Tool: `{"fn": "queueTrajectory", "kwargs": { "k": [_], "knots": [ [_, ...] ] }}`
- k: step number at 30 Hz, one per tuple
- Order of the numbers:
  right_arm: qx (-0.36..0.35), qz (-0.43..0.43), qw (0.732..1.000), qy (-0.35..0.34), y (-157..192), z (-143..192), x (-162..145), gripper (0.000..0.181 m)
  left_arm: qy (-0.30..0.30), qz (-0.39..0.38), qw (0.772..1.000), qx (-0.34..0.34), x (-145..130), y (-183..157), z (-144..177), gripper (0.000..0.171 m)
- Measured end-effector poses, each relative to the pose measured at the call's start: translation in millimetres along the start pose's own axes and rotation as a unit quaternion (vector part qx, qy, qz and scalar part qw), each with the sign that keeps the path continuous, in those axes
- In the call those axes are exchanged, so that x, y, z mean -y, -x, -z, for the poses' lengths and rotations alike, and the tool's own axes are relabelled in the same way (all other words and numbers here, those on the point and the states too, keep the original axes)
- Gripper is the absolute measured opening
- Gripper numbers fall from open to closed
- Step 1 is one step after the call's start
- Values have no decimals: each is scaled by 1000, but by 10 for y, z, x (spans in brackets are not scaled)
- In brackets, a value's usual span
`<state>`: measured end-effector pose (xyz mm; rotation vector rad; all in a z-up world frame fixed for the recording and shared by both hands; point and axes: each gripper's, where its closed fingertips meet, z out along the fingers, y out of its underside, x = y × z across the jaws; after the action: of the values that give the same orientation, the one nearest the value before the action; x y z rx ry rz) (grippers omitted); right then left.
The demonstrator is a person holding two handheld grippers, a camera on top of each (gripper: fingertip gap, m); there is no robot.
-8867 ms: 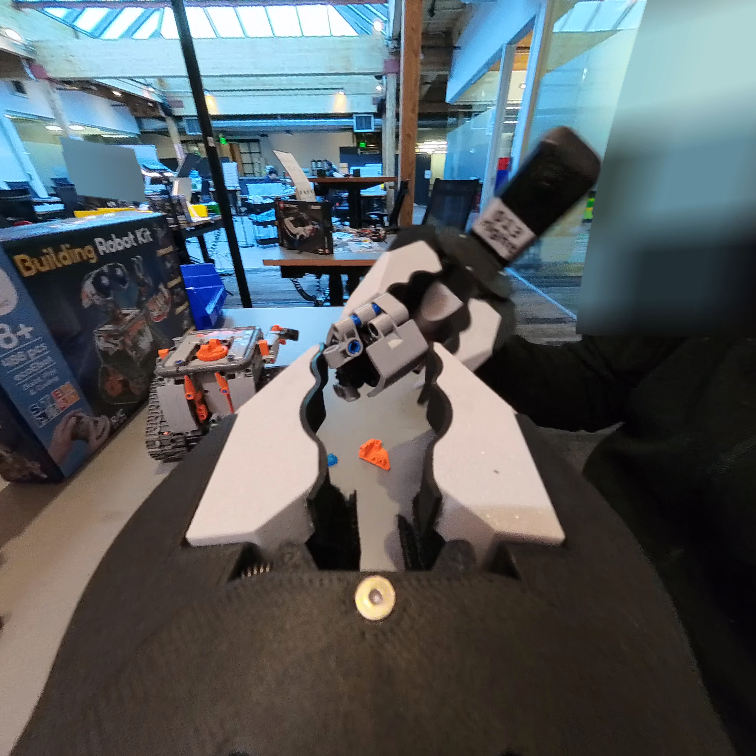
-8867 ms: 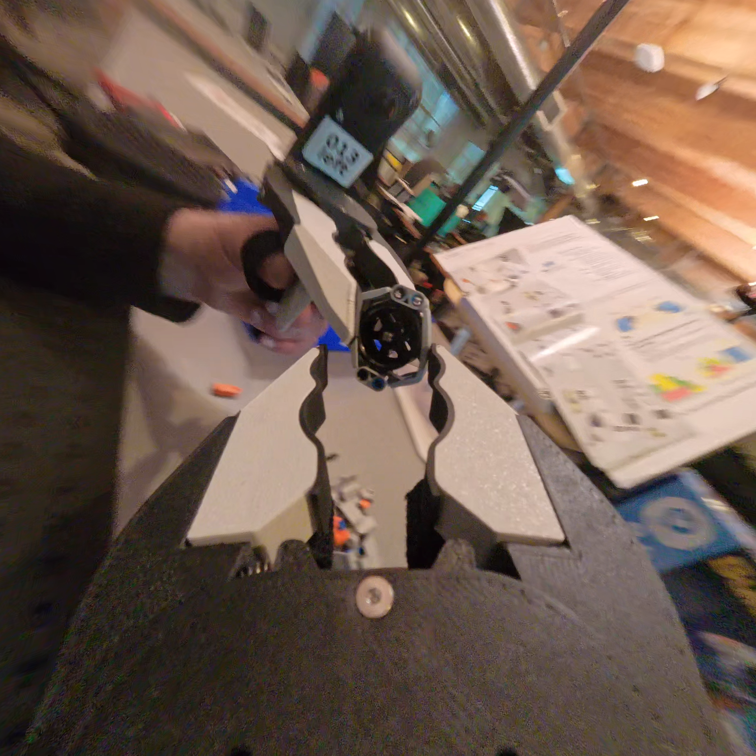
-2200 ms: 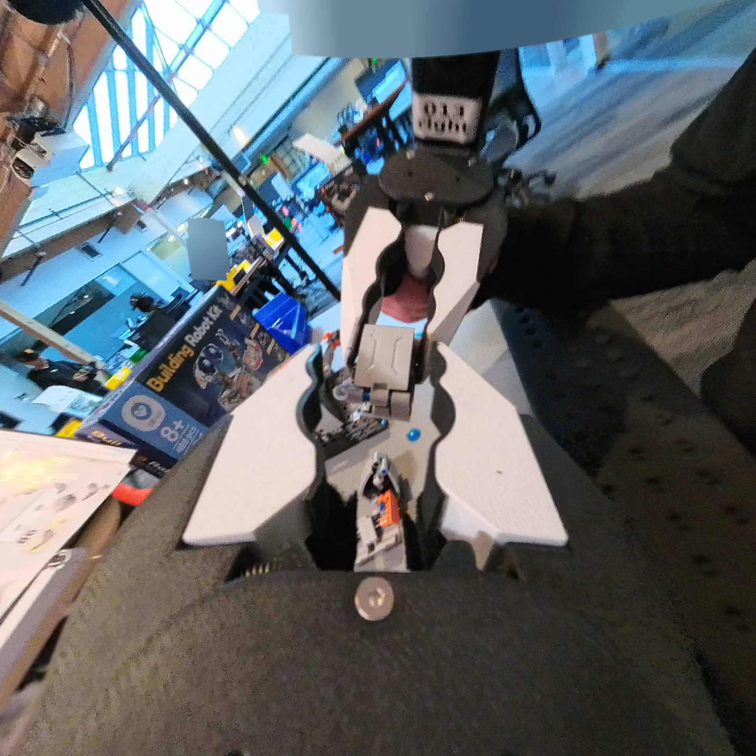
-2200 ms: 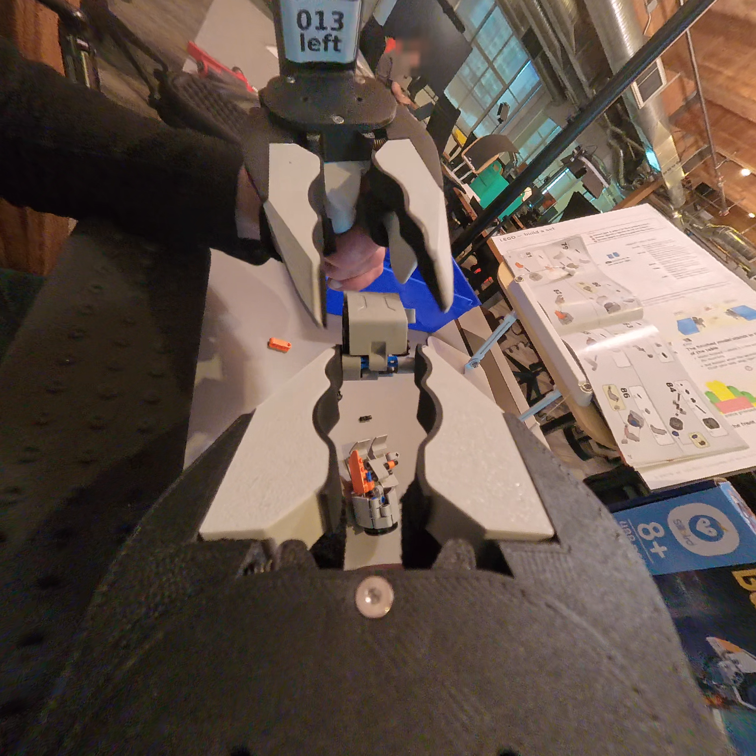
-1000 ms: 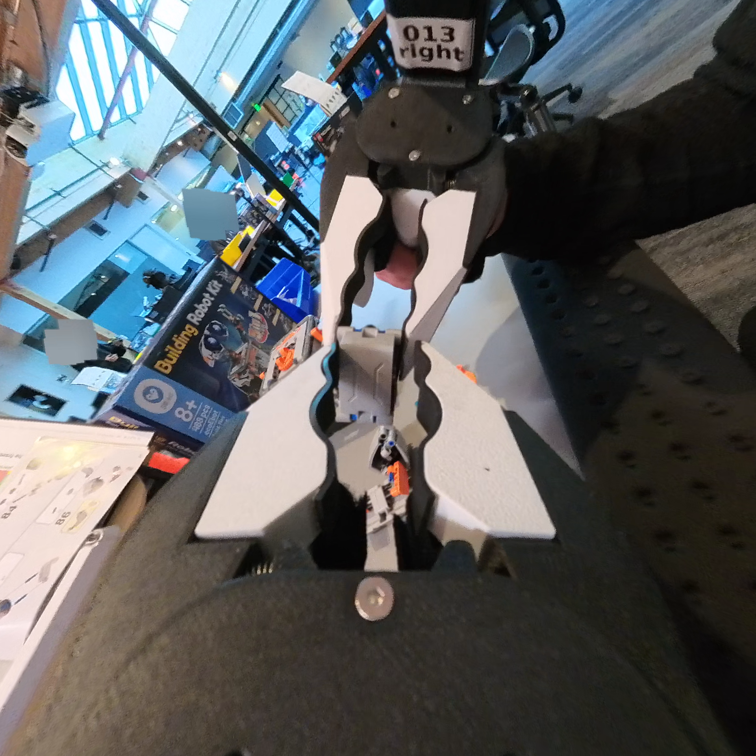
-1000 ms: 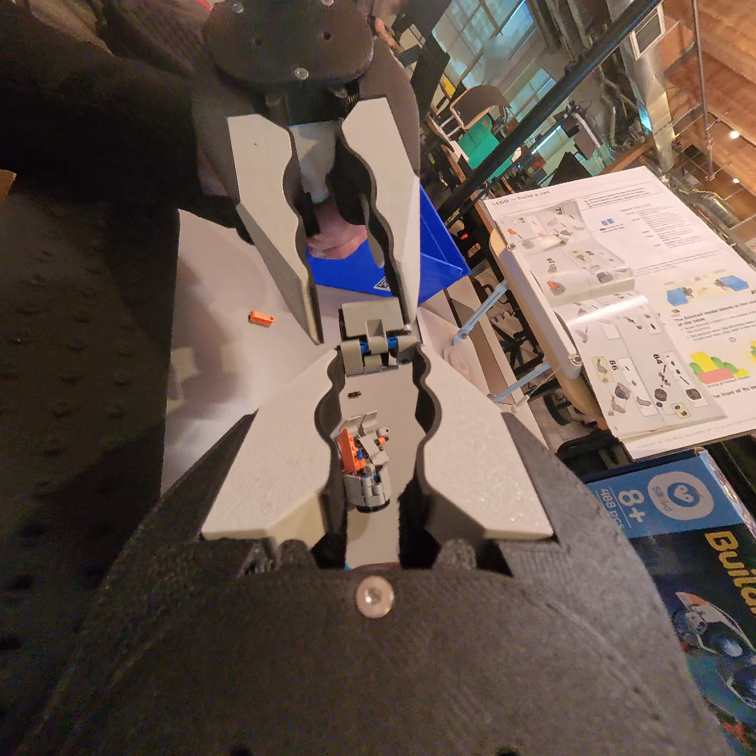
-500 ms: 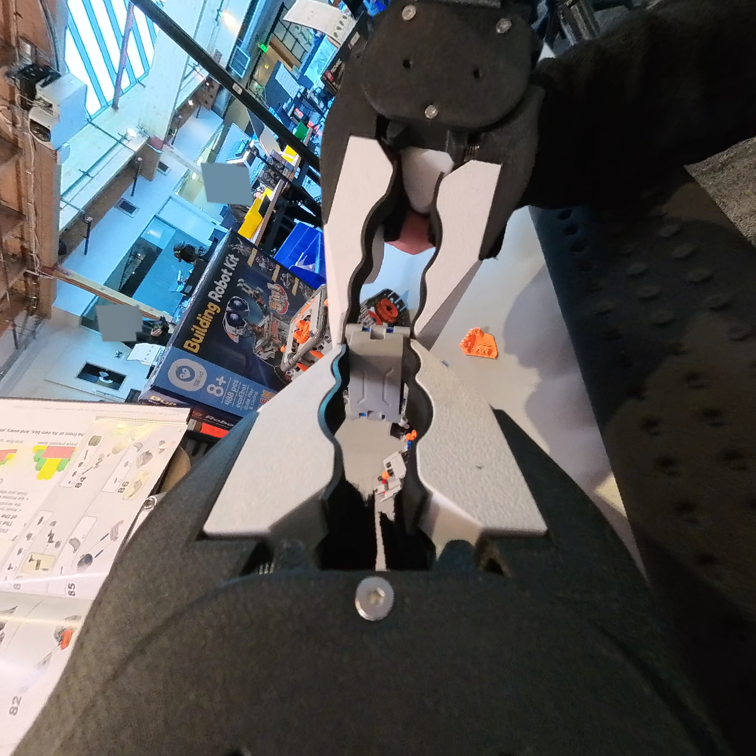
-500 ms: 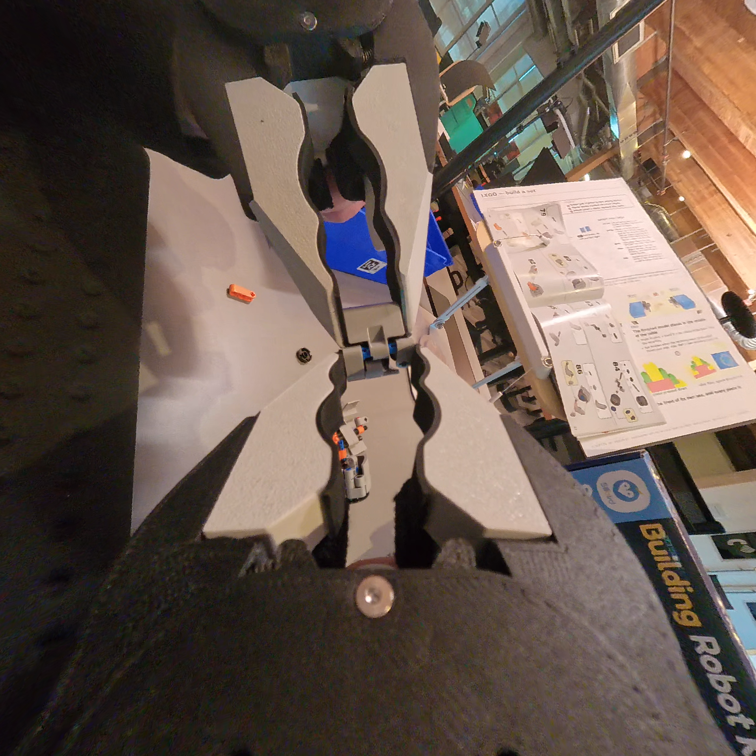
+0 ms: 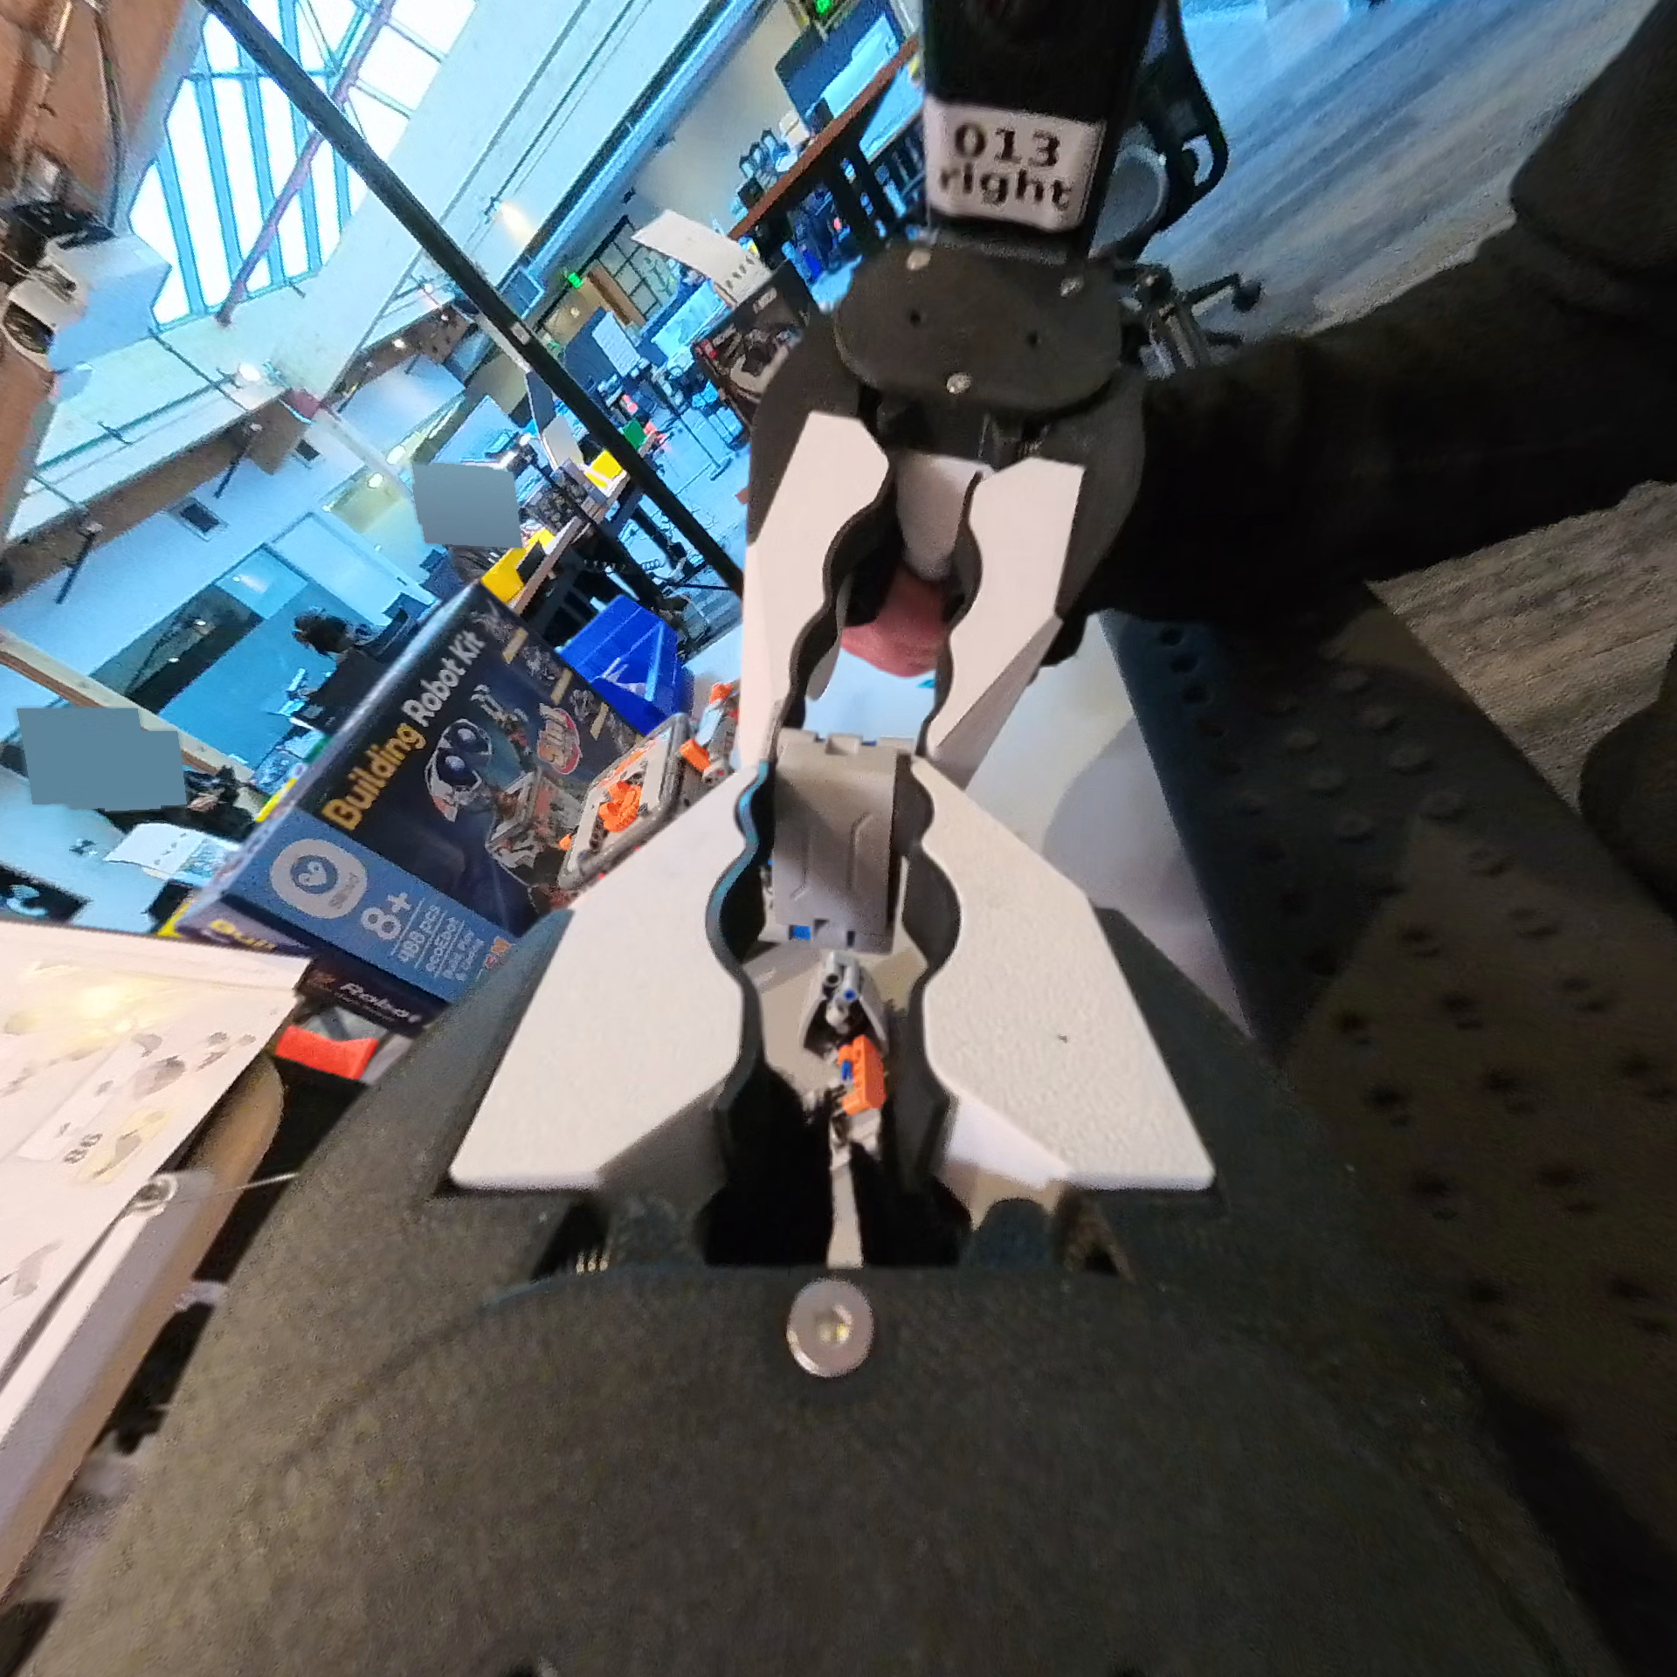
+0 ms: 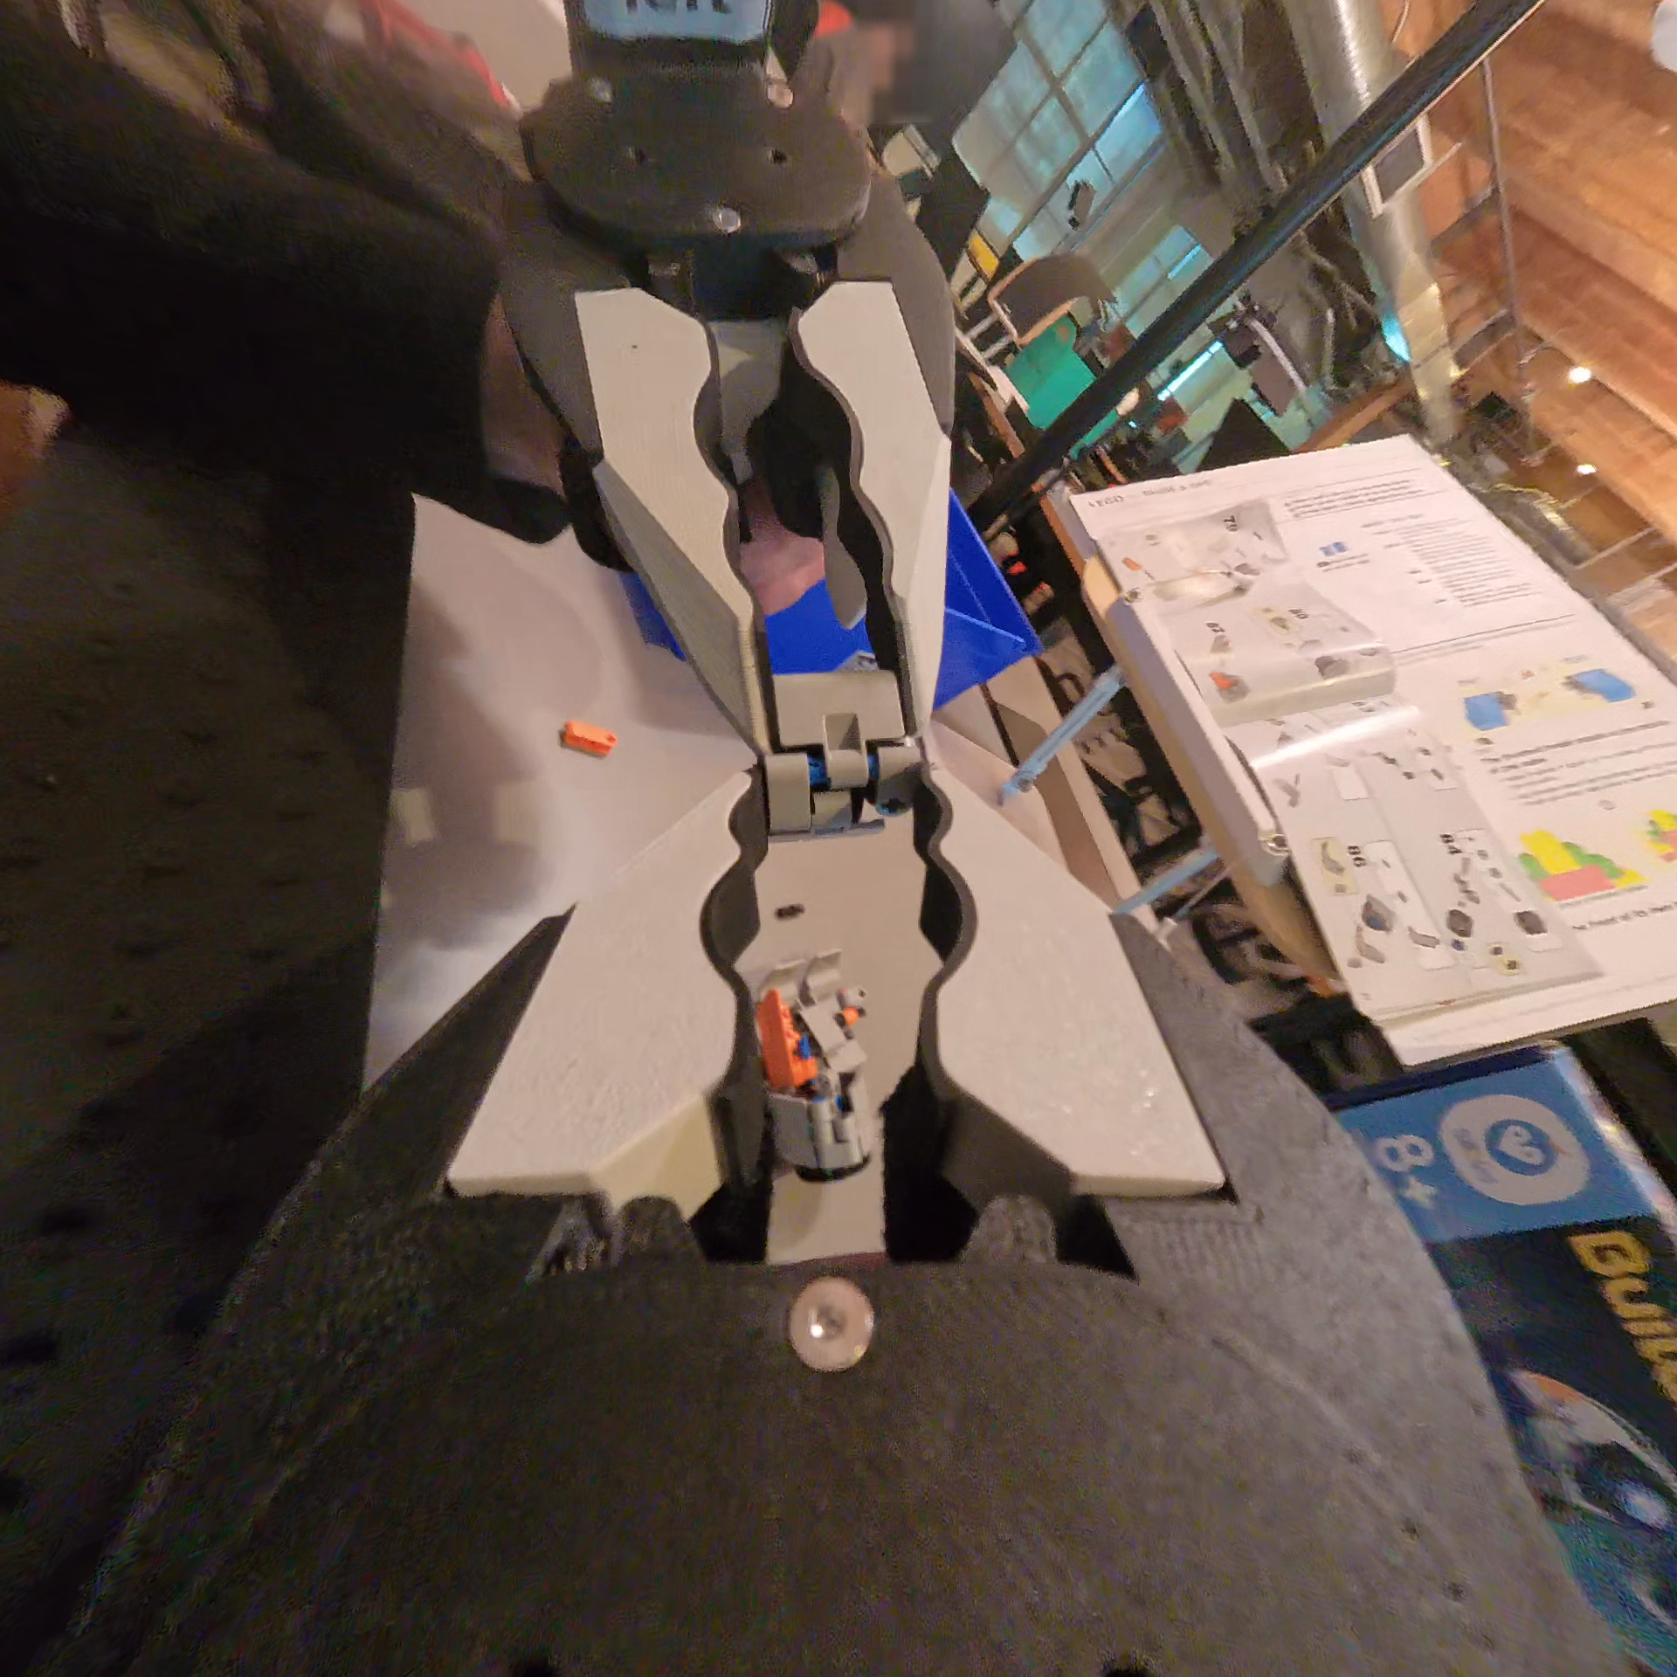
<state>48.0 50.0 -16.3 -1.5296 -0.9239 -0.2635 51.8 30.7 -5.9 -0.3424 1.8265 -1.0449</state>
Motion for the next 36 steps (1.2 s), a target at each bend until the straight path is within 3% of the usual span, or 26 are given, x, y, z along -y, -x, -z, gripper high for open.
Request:
{"fn": "queueTrajectory", "kwargs": {
  "k": [5, 16, 24, 31, 36],
  "knots": [
    [9, -24, 999, -25, -24, 25, 27, 35, -35, 31, 999, -4, 54, 36, 27, 23],
    [11, -3, 1000, -19, 16, 50, 36, 29, -28, 10, 999, -15, 40, -22, 15, 23],
    [0, 48, 998, 42, 69, 21, -64, 25, 5, 8, 1000, -27, -77, -75, -19, 23],
    [21, -8, 999, 30, 51, -22, -103, 26, 27, -7, 1000, -12, -125, -46, -21, 23],
    [34, -3, 998, 59, 105, -58, -203, 27, 62, -25, 998, -17, -217, -94, -44, 23]
  ]
}}
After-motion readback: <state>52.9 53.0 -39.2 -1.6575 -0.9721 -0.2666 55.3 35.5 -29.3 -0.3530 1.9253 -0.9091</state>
